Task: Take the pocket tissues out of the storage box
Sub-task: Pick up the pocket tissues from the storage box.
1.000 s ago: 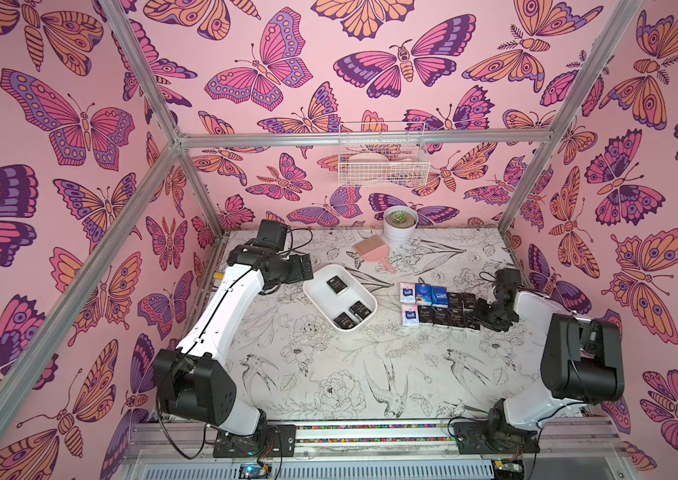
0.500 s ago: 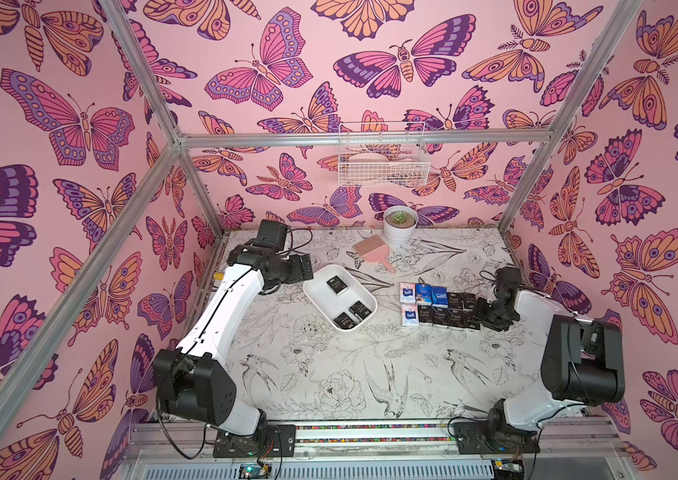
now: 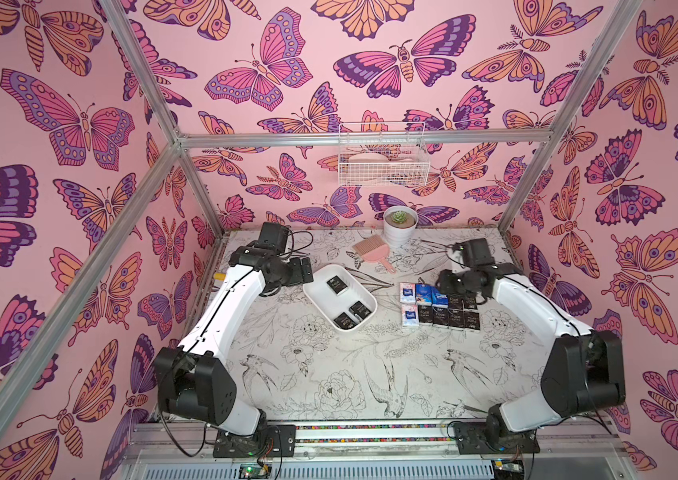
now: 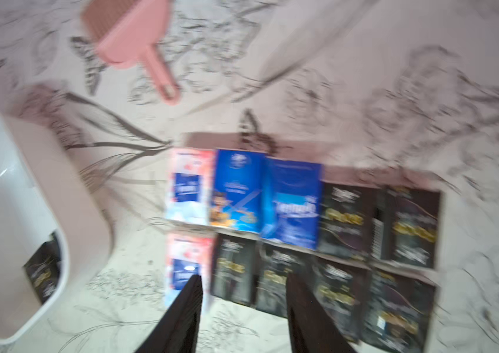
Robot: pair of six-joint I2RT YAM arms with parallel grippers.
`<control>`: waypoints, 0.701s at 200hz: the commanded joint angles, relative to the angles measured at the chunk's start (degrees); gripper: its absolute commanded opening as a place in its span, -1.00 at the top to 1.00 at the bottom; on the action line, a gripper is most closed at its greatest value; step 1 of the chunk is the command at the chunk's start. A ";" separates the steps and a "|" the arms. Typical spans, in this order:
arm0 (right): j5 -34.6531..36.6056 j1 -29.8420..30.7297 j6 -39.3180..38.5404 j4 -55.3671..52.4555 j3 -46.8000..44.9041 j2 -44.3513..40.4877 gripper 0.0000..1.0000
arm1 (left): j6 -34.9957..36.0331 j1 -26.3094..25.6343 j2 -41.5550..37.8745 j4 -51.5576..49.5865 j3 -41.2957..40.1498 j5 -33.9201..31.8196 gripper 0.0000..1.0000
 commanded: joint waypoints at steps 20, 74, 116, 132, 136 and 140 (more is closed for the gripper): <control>6.40 18.77 -3.00 -0.26 17.49 14.78 0.04 | -0.32 -0.80 0.66 -0.64 -1.07 -1.39 -1.00; 14.28 28.01 -10.63 -5.61 41.19 36.28 0.03 | -2.17 0.51 -2.44 -0.84 -4.75 0.45 -1.00; 14.02 29.63 -15.71 1.07 43.99 41.75 0.00 | -2.35 2.75 -5.30 -0.81 -7.87 1.54 -1.00; 13.84 30.01 -16.52 0.32 46.38 44.14 -0.01 | -2.09 3.02 -5.90 -0.81 -8.53 1.59 -1.00; 13.55 29.99 -16.53 -0.04 47.06 44.76 -0.02 | -2.08 3.14 -5.93 -0.77 -8.58 1.71 -0.99; 13.25 29.99 -16.56 -0.17 47.47 45.32 -0.02 | -2.02 3.20 -6.00 -0.80 -8.63 1.72 -1.00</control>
